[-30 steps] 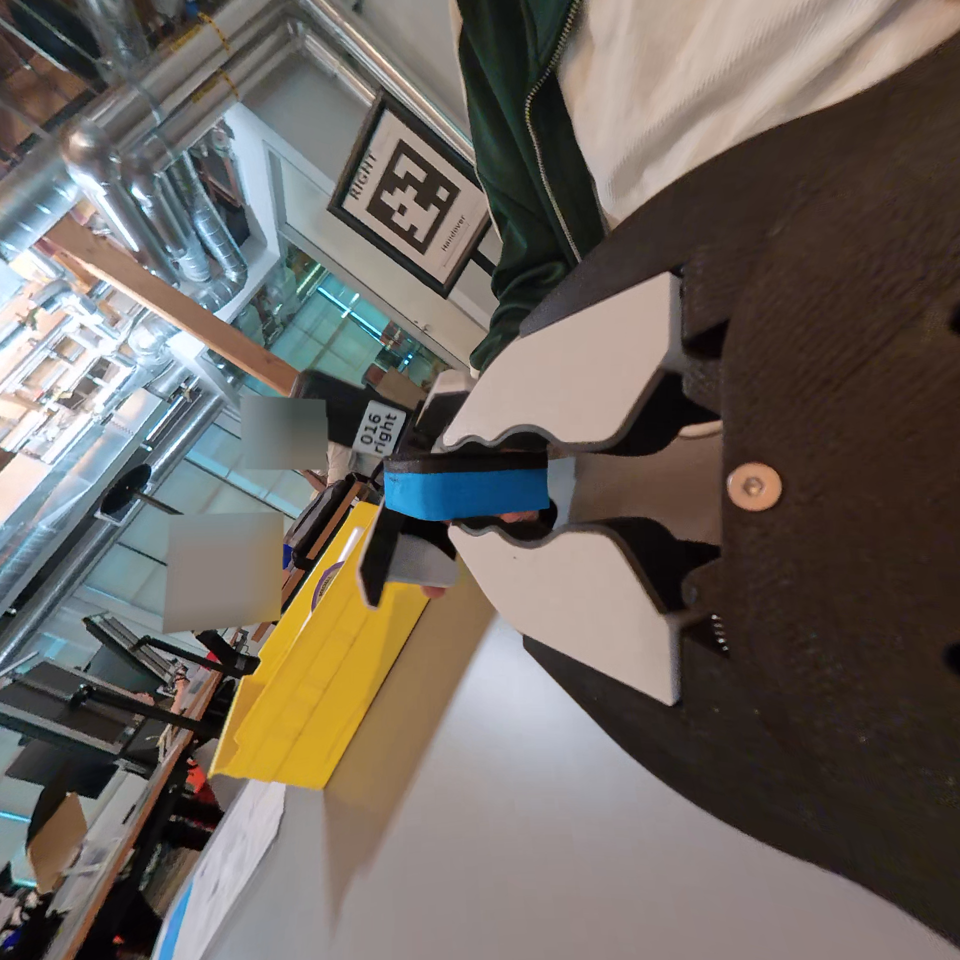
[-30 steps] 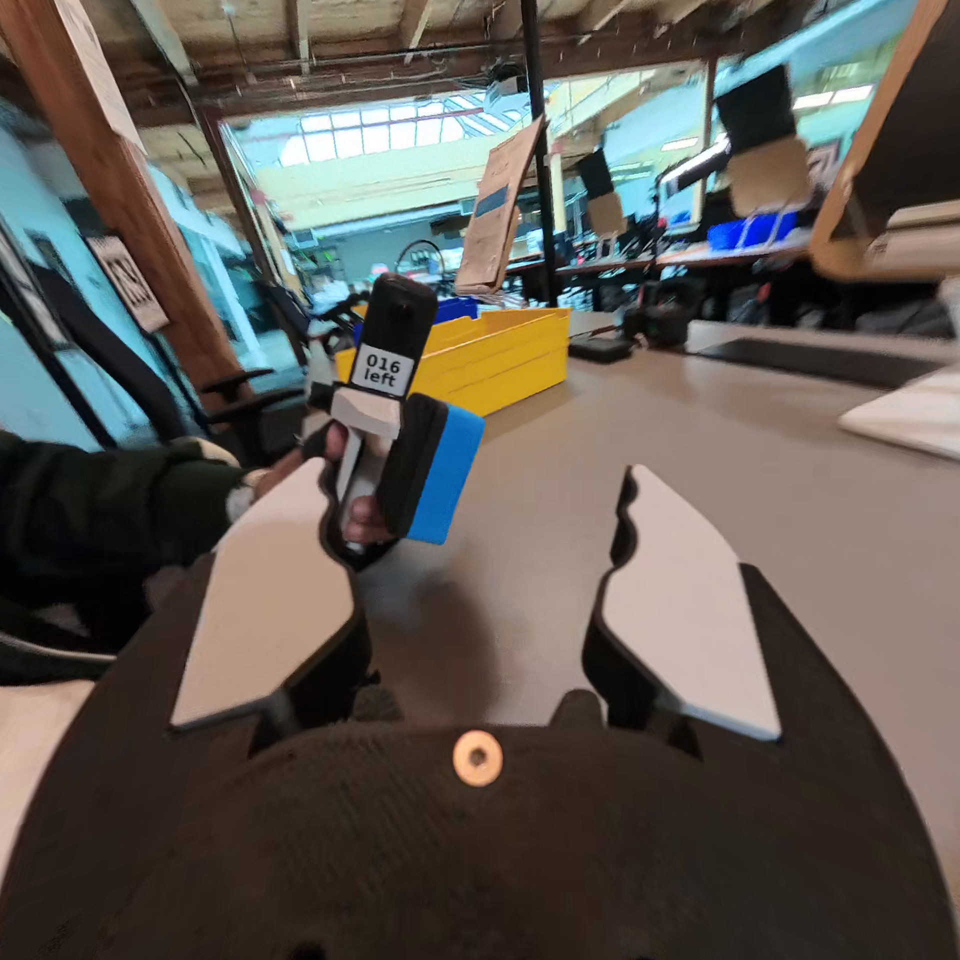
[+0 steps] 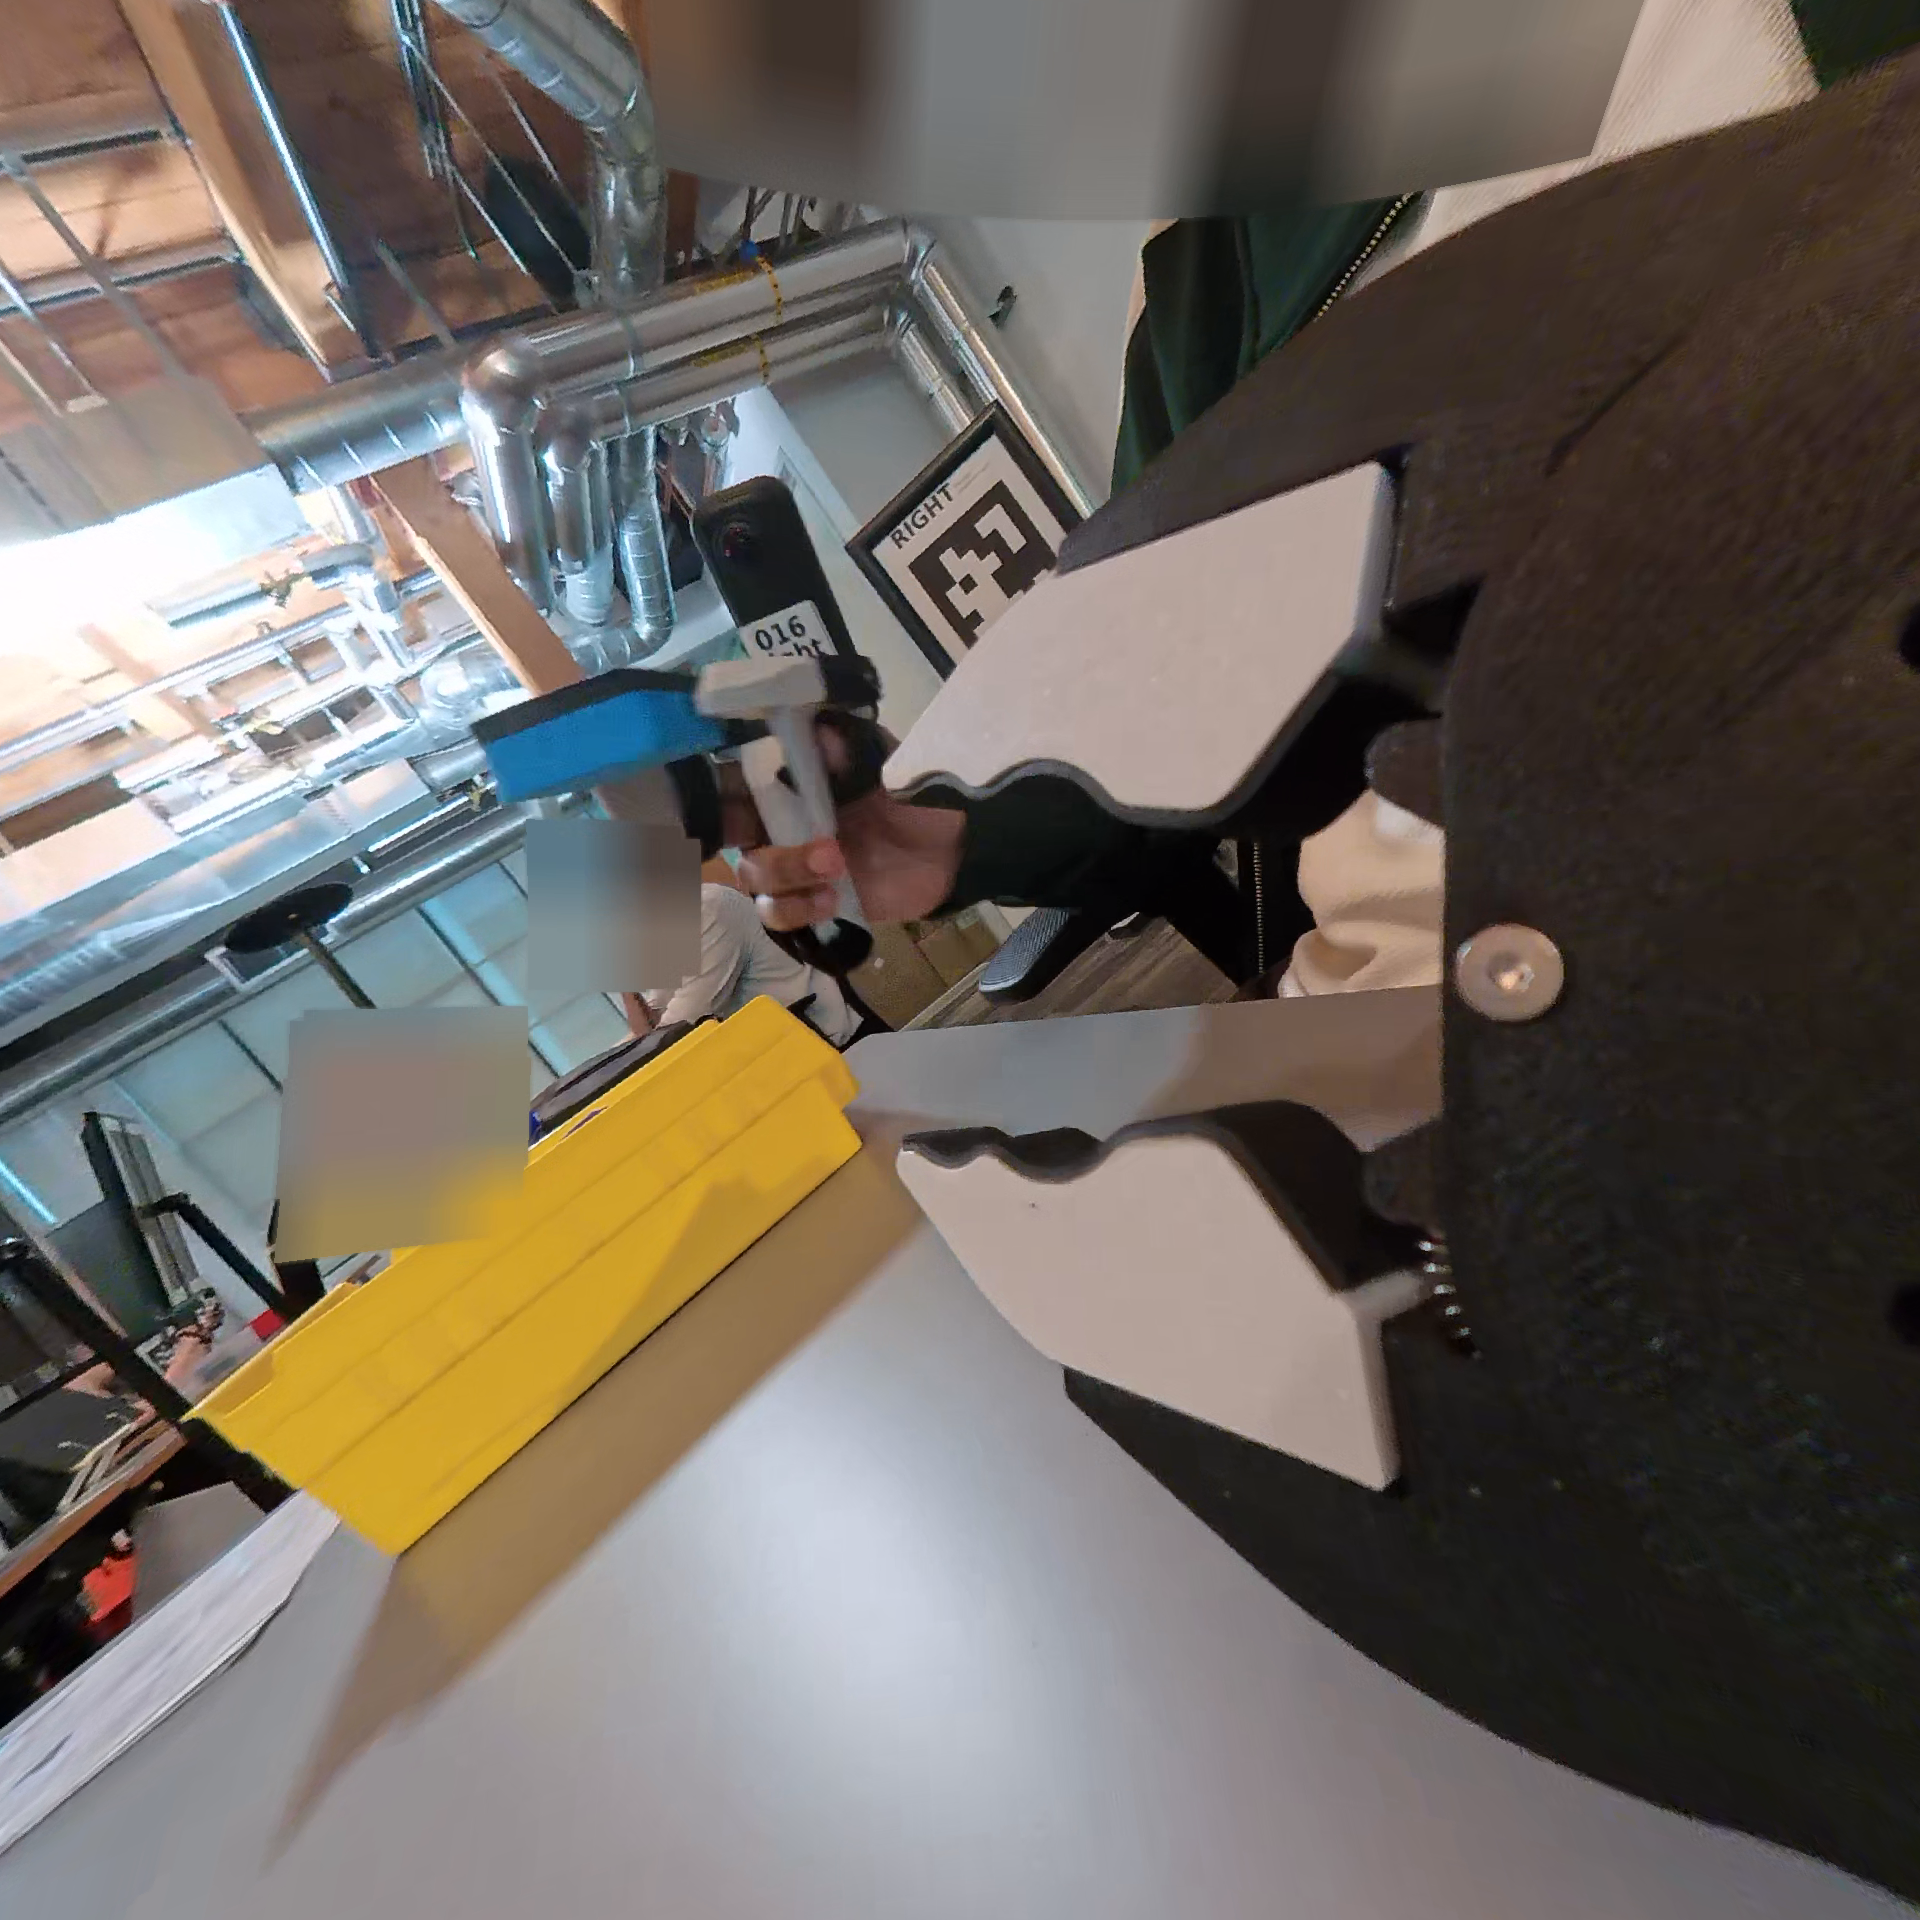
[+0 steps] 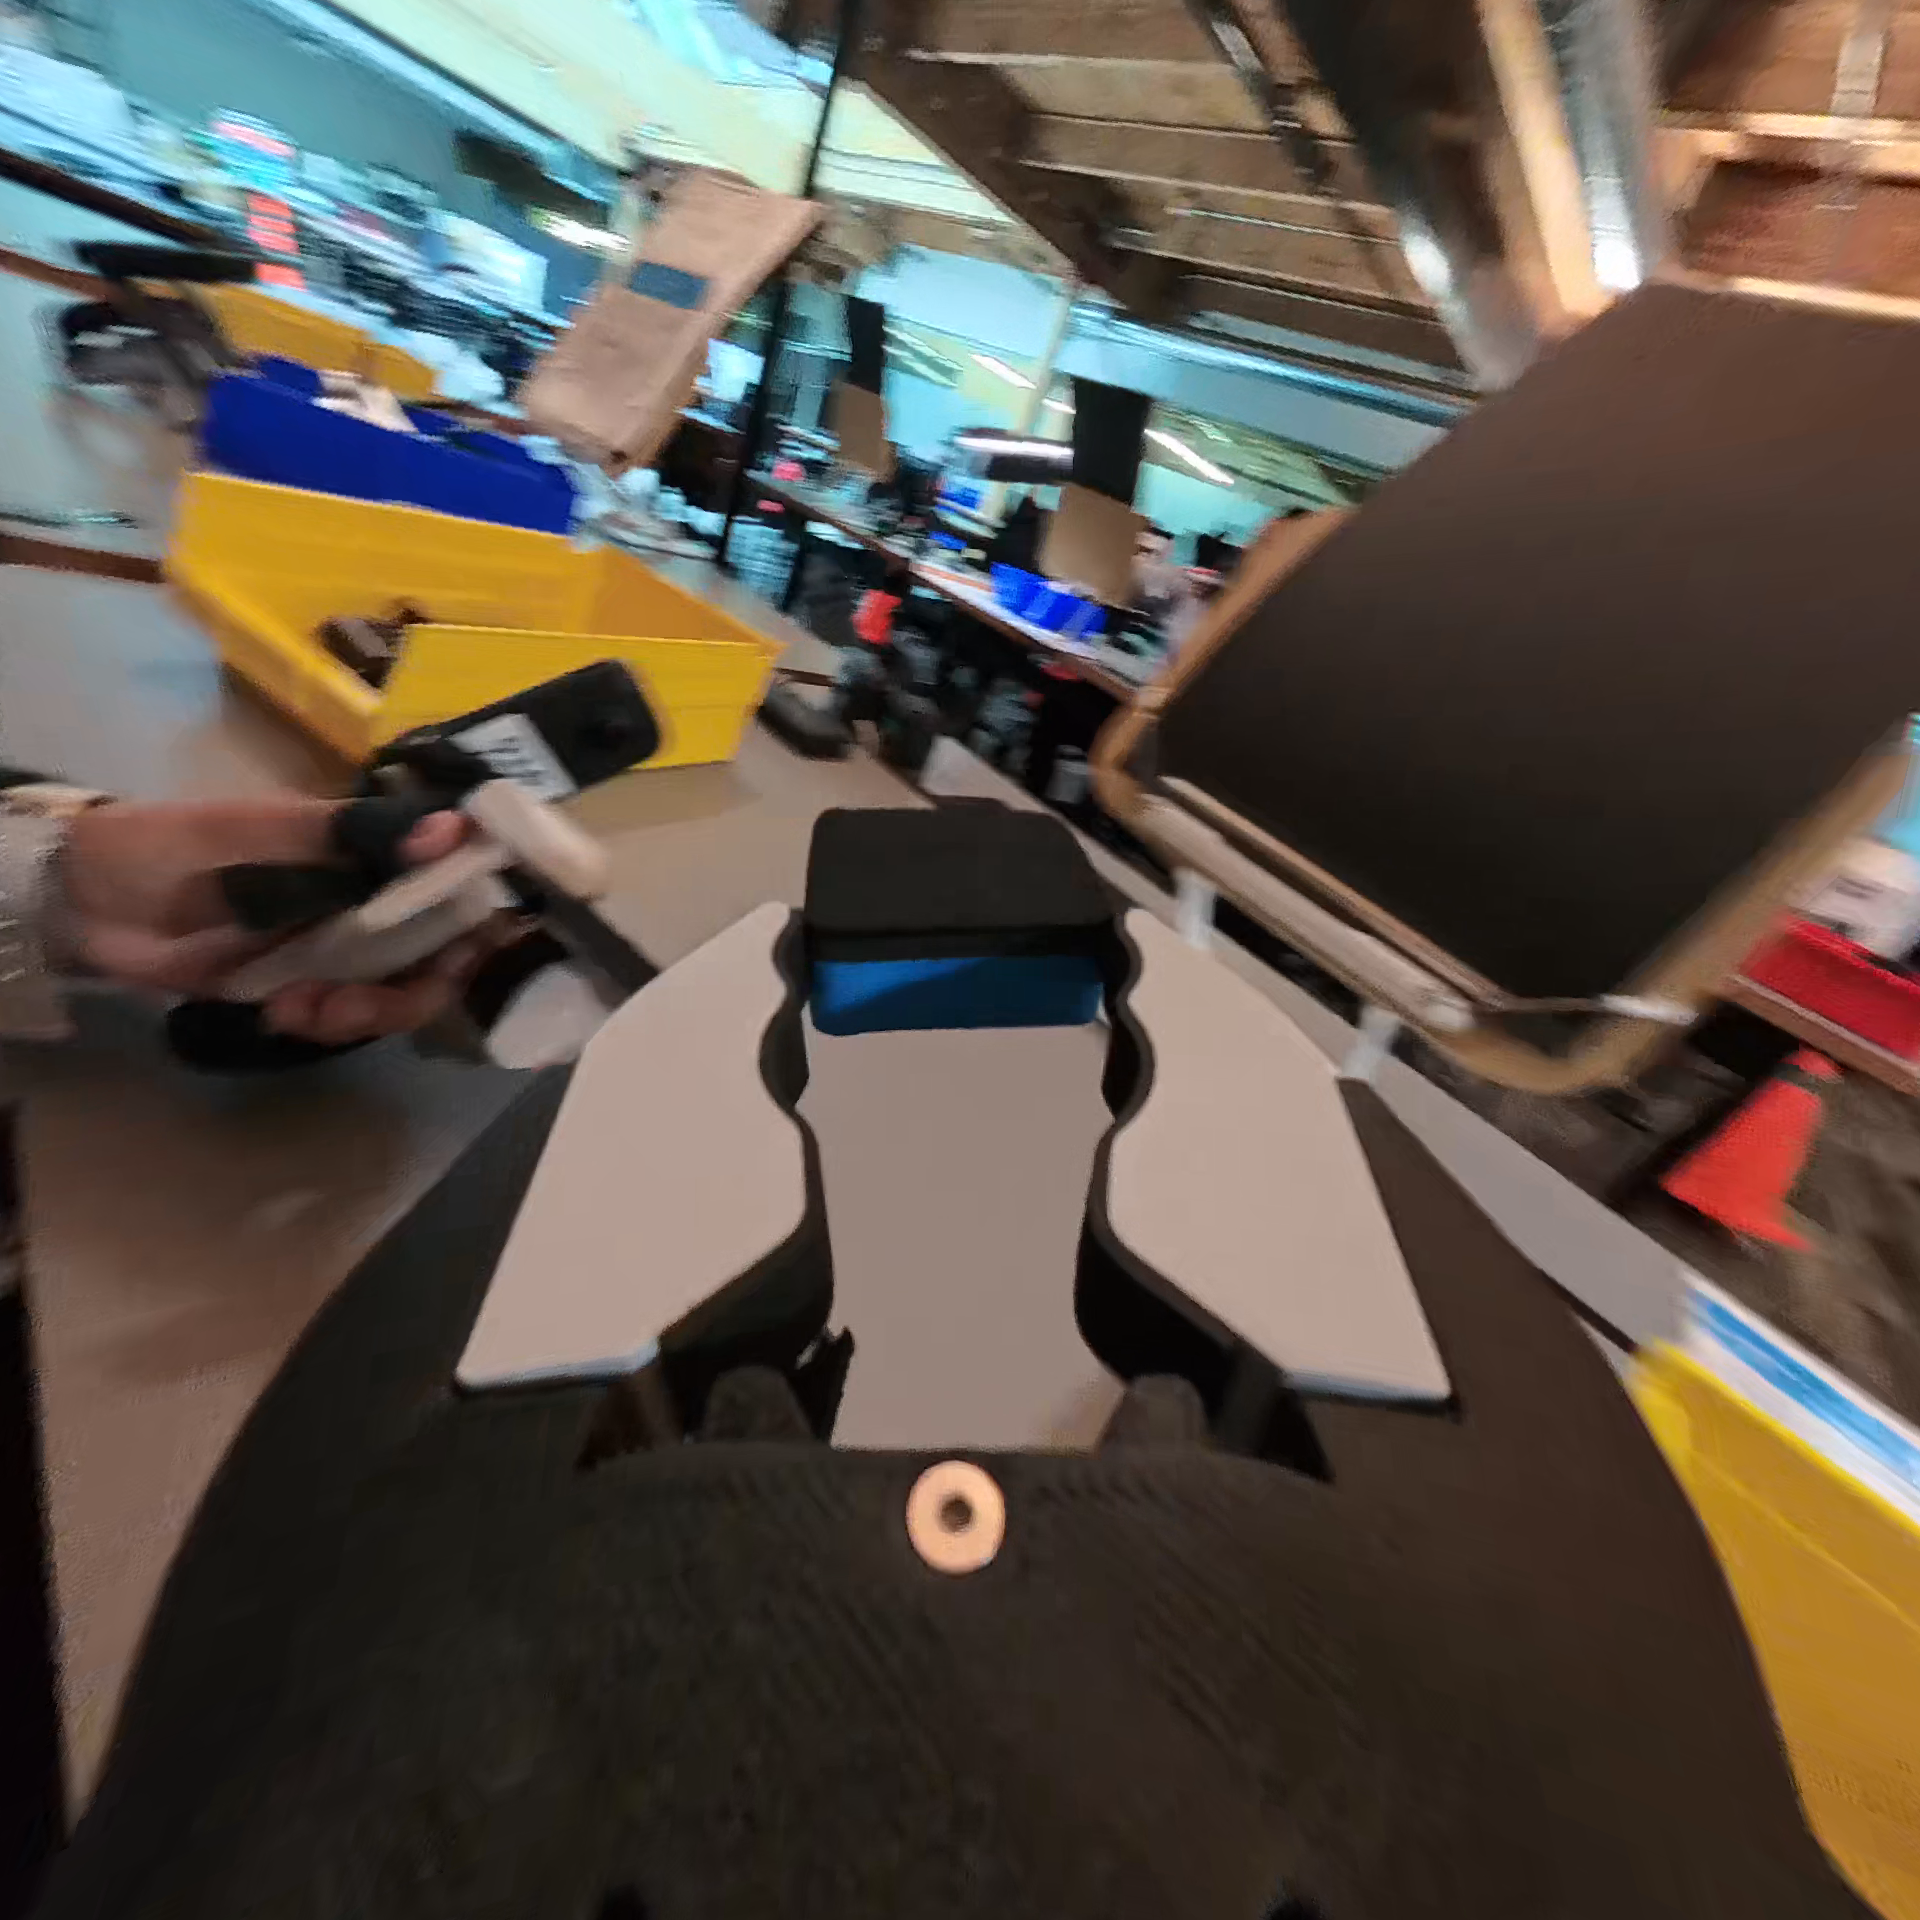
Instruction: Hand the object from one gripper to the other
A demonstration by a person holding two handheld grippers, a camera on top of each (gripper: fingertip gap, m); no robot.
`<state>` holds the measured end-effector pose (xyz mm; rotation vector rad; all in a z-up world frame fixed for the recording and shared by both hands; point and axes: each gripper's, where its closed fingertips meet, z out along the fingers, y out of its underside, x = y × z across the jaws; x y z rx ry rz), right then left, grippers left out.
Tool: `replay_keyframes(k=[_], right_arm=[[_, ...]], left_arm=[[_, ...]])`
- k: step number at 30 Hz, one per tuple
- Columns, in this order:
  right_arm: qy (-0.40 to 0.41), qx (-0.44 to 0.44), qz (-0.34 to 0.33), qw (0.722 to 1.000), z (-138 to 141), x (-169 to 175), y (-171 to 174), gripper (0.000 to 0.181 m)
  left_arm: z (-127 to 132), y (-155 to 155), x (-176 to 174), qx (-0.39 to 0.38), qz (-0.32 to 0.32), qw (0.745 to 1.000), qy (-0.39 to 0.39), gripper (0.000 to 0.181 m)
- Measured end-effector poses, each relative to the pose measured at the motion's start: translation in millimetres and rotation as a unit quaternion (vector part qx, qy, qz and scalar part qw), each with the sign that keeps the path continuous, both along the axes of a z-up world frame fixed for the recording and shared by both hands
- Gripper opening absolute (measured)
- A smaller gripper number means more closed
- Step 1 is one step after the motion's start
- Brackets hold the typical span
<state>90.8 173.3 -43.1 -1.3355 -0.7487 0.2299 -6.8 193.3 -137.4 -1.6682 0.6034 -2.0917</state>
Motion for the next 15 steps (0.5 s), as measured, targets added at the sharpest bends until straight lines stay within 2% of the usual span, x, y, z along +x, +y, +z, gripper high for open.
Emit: replay_keyframes(k=[4,6,8,10,13,15], right_arm=[[0.011,0.021,-0.179,0.984,31,118,5,0.055],[0.008,-0.003,-0.263,0.965,23,181,11,0.055],[0.02,-0.04,-0.315,0.948,2,227,14,0.055],[0.046,-0.067,-0.332,0.94,-16,250,16,0.056],[0.052,-0.115,-0.346,0.93,-40,262,26,0.056],[0.034,-0.164,-0.37,0.914,-63,270,34,0.092]], left_arm=[[2,3,-1,0.01,0.013,1.0,-0.003,0.06],[1,3,0,0.02,0.017,1.0,0.002,0.06],[1,2,0,0.028,0.017,0.999,0.006,0.059],[1,2,1,0.035,0.02,0.999,0.007,0.059],[-2,-1,4,0.037,0.011,0.999,0.015,0.059],[-2,-2,4,0.036,0.008,0.999,0.015,0.058]])
